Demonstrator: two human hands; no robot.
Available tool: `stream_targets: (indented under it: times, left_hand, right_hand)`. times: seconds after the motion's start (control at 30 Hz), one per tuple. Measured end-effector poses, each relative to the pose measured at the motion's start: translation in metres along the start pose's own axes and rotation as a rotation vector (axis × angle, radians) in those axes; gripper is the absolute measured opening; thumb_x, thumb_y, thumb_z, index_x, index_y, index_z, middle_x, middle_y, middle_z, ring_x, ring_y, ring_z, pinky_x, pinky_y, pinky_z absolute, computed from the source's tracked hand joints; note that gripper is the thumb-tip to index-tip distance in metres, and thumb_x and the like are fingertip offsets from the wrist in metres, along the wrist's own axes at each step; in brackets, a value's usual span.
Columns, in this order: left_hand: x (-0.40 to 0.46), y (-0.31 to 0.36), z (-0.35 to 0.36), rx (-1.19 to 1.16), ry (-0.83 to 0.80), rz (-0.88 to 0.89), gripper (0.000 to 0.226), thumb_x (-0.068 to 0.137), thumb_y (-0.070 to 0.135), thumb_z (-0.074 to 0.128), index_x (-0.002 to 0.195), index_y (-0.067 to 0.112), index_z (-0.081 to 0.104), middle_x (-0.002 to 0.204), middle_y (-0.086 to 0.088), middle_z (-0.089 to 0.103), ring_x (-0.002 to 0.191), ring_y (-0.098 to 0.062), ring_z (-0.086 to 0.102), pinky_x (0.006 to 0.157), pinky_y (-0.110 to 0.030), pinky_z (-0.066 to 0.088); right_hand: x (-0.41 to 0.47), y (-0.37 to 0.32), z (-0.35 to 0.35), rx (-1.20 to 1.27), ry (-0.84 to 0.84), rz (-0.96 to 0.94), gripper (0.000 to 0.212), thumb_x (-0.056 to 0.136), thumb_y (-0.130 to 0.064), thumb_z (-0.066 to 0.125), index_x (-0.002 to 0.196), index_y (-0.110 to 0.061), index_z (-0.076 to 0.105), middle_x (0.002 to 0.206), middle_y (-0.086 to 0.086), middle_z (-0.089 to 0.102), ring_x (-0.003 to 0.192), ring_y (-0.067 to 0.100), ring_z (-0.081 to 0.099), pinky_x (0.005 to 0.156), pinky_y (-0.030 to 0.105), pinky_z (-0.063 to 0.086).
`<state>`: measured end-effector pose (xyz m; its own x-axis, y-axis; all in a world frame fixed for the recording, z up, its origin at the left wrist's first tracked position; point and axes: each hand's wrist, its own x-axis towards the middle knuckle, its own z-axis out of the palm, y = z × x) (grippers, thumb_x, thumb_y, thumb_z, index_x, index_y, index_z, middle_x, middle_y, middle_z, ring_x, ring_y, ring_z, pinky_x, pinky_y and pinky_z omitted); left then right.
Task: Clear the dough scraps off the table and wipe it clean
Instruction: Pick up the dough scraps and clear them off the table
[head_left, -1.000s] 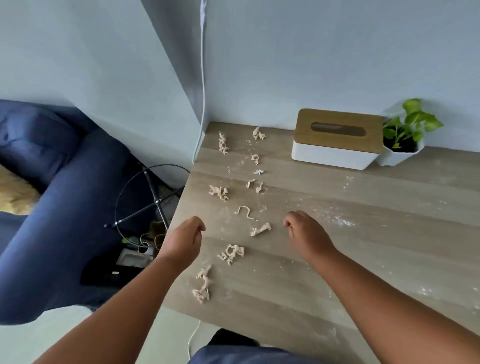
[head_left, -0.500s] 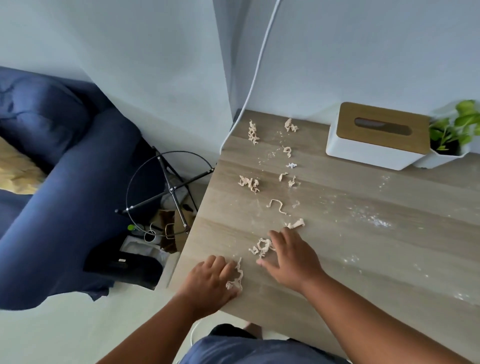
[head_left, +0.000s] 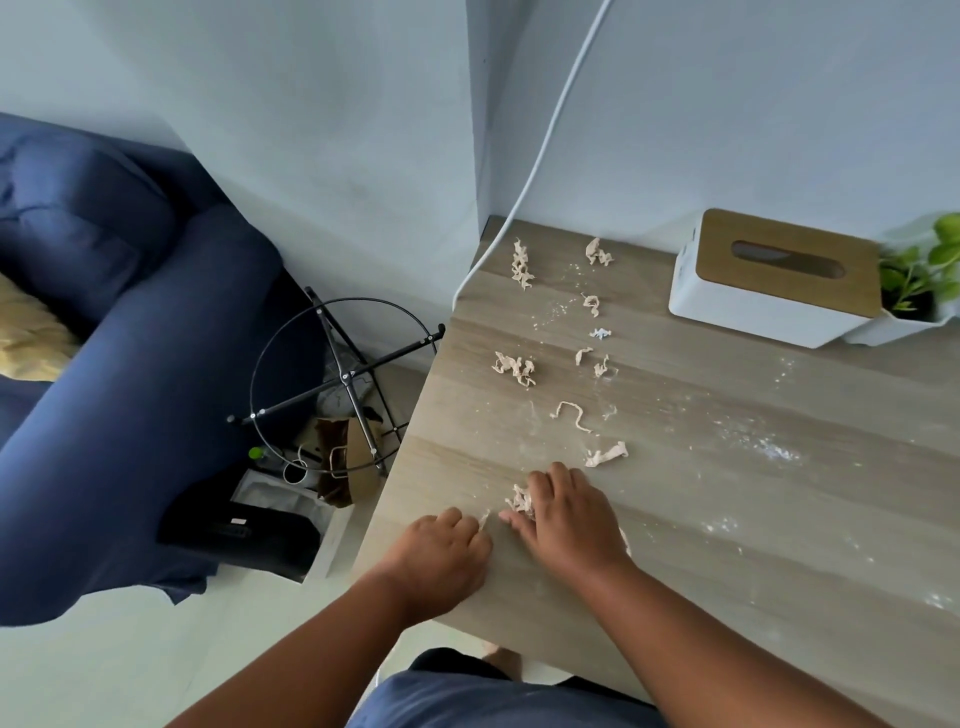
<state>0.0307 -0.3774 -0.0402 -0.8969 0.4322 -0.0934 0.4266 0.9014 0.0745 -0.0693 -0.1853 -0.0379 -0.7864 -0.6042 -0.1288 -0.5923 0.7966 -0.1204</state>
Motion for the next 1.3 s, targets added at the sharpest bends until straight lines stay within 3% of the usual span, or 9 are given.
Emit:
stream_targets:
  times: [0.27, 0.37, 0.43, 0.57, 0.67, 0.87, 0.93, 1.1, 1.3]
  left_hand:
    - [-0.011, -0.013, 0.001, -0.258, 0.049, -0.055, 0.032, 0.073, 0.020, 0.076, 0.093, 0.014, 0.051, 0.078, -0.003, 0.059, 0.063, -0.020, 0.058, 0.045, -0.027, 0.049]
    - [-0.010, -0.016, 0.002, -0.356, 0.057, -0.108, 0.023, 0.092, 0.020, 0.054, 0.113, 0.012, 0.048, 0.092, -0.007, 0.061, 0.076, -0.022, 0.061, 0.058, -0.029, 0.056]
    - [-0.009, -0.020, 0.001, -0.352, 0.027, -0.140, 0.031, 0.095, 0.017, 0.060, 0.124, 0.012, 0.050, 0.102, -0.008, 0.063, 0.088, -0.024, 0.064, 0.068, -0.032, 0.059]
    - [0.004, -0.029, -0.009, -0.329, 0.095, -0.132, 0.013, 0.094, 0.020, 0.066, 0.101, 0.009, 0.062, 0.088, -0.007, 0.061, 0.077, -0.026, 0.064, 0.058, -0.034, 0.057]
    - [0.014, -0.034, -0.022, -0.293, 0.092, -0.133, 0.030, 0.094, 0.039, 0.058, 0.081, 0.012, 0.062, 0.077, -0.004, 0.061, 0.066, -0.022, 0.064, 0.054, -0.028, 0.053]
    - [0.035, -0.041, -0.025, -0.407, -0.036, -0.243, 0.030, 0.105, 0.036, 0.053, 0.105, 0.007, 0.056, 0.107, -0.013, 0.062, 0.100, -0.032, 0.059, 0.086, -0.038, 0.043]
    - [0.041, -0.042, -0.023, -0.462, -0.035, -0.252, 0.022, 0.105, 0.027, 0.050, 0.101, 0.006, 0.055, 0.103, -0.016, 0.062, 0.097, -0.034, 0.058, 0.082, -0.038, 0.041]
    - [0.057, -0.048, -0.019, -0.513, -0.064, -0.294, 0.020, 0.104, 0.019, 0.049, 0.090, 0.017, 0.034, 0.082, -0.014, 0.059, 0.073, -0.035, 0.052, 0.066, -0.038, 0.035]
    - [0.089, -0.052, -0.025, -0.489, 0.067, -0.343, 0.026, 0.106, 0.037, 0.049, 0.107, 0.011, 0.052, 0.093, -0.010, 0.066, 0.082, -0.038, 0.060, 0.063, -0.039, 0.043]
  right_hand:
    - [0.010, -0.006, -0.004, 0.025, -0.022, 0.008, 0.029, 0.071, -0.018, 0.092, 0.078, -0.012, 0.065, 0.074, 0.008, 0.060, 0.059, 0.027, 0.060, 0.041, 0.035, 0.043]
    - [0.011, 0.002, -0.004, 0.097, -0.132, 0.040, 0.019, 0.090, -0.006, 0.064, 0.107, -0.011, 0.056, 0.100, 0.010, 0.059, 0.087, 0.029, 0.060, 0.061, 0.037, 0.045]
    - [0.010, 0.011, -0.006, 0.153, -0.191, 0.064, 0.027, 0.092, -0.002, 0.046, 0.116, -0.014, 0.046, 0.109, 0.008, 0.053, 0.095, 0.027, 0.053, 0.070, 0.035, 0.041]
    - [0.008, 0.028, -0.020, 0.286, -0.171, 0.179, 0.013, 0.097, -0.011, 0.044, 0.108, -0.019, 0.045, 0.101, 0.002, 0.052, 0.086, 0.025, 0.054, 0.069, 0.033, 0.040]
    - [0.003, 0.042, -0.028, 0.291, -0.097, 0.230, 0.016, 0.108, -0.028, 0.043, 0.109, -0.015, 0.052, 0.100, 0.005, 0.065, 0.090, 0.033, 0.065, 0.066, 0.034, 0.037]
    - [-0.011, 0.059, -0.042, 0.306, 0.124, 0.336, 0.028, 0.108, -0.037, 0.046, 0.100, -0.013, 0.057, 0.094, 0.003, 0.068, 0.083, 0.032, 0.067, 0.062, 0.035, 0.041]
    - [-0.014, 0.063, -0.044, 0.256, 0.131, 0.357, 0.031, 0.107, -0.041, 0.046, 0.105, -0.013, 0.059, 0.099, 0.002, 0.070, 0.086, 0.031, 0.068, 0.064, 0.037, 0.046]
    - [-0.018, 0.076, -0.043, 0.258, 0.111, 0.412, 0.031, 0.107, -0.041, 0.047, 0.104, -0.011, 0.055, 0.093, 0.009, 0.067, 0.080, 0.036, 0.065, 0.062, 0.033, 0.032]
    - [-0.011, 0.086, -0.036, 0.287, 0.028, 0.428, 0.024, 0.109, -0.039, 0.041, 0.117, -0.023, 0.058, 0.099, -0.001, 0.069, 0.088, 0.025, 0.066, 0.064, 0.033, 0.040]
